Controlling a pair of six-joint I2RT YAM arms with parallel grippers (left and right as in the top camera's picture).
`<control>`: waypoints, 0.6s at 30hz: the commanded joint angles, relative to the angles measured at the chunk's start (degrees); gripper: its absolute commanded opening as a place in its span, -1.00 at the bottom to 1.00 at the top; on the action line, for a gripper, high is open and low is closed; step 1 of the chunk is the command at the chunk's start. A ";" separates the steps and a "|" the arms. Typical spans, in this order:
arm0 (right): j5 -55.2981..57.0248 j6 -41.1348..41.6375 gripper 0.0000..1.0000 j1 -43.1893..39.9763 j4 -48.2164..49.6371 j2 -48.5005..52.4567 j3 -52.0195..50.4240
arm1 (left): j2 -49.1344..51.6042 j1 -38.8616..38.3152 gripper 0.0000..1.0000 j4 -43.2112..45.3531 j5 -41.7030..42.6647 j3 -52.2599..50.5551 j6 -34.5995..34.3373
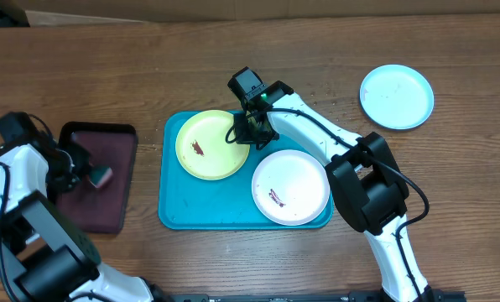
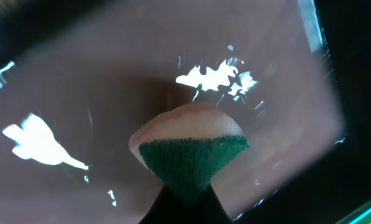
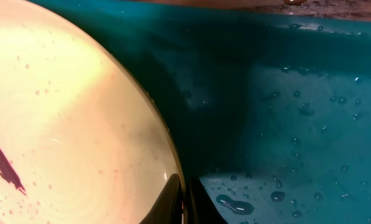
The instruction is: Clean dirty plates on tray and stack at the side
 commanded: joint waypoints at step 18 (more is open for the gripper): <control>3.39 3.10 -0.93 -0.20 -0.22 -0.26 0.81 | -3.69 -1.14 -0.92 -5.88 3.34 5.60 6.14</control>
